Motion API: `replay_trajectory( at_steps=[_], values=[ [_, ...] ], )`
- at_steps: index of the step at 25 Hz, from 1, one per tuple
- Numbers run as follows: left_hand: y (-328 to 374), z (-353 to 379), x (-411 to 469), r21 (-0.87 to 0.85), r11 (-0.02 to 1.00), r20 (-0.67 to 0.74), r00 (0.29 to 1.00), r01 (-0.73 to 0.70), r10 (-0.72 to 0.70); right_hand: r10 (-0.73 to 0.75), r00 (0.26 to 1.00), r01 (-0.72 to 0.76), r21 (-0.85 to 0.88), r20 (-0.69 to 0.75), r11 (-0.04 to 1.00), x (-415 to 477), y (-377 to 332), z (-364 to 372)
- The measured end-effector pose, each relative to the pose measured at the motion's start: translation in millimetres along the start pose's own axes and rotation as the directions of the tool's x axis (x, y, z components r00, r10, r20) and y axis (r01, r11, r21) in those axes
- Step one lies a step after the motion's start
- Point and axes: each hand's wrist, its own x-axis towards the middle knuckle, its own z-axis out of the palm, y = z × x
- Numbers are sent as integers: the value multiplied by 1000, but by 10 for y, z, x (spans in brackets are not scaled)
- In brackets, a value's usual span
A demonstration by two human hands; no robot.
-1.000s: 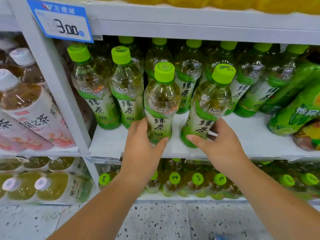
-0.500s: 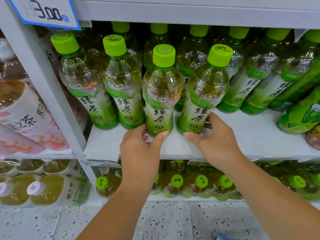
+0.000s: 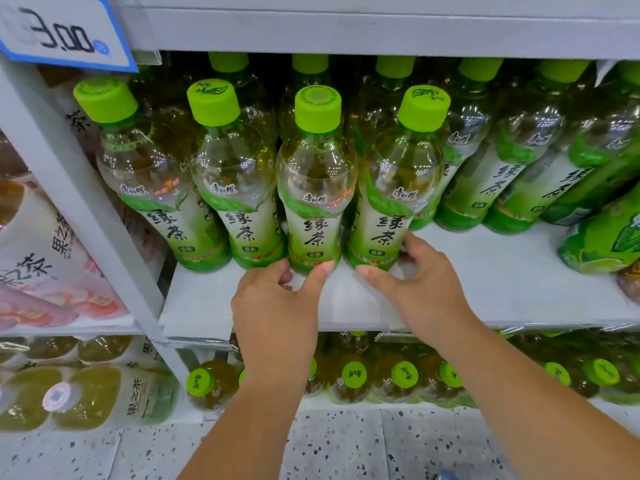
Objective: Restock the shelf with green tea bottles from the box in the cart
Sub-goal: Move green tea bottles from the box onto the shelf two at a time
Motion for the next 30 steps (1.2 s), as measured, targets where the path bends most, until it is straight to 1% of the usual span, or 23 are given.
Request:
replay_trajectory(
  at_steps=[2, 6, 10, 13, 17, 23, 27, 30],
  values=[
    [36, 17, -7, 13, 1000, -8, 1000, 13, -13, 6, 1000, -6, -13, 4, 1000, 17, 5, 15],
    [55, 26, 23, 0, 999, -27, 999, 41, -41, 14, 1000, -11, -154, 18, 988, 40, -23, 23],
    [55, 6, 41, 5, 999, -9, 999, 48, -48, 23, 1000, -21, -216, 8, 976, 39, -8, 27],
    [48, 3, 46, 21, 999, 9, 999, 42, -42, 53, 999, -53, -162, -2, 985, 39, 7, 14],
    [37, -22, 52, 24, 999, 32, 999, 26, -26, 73, 997, -68, -95, 41, 993, 54, 17, 0],
    [42, -47, 69, 88, 996, 73, 997, 20, -27, 106, 993, -101, -96, 59, 990, 48, -30, -23],
    [55, -108, 91, 104, 994, 170, 986, -17, -1, 135, 988, -124, -140, 74, 982, 49, -84, -46],
    [83, -172, 120, 111, 993, 278, 961, -39, 6, 213, 969, -199, -115, 124, 973, 36, -130, -92]
  ],
)
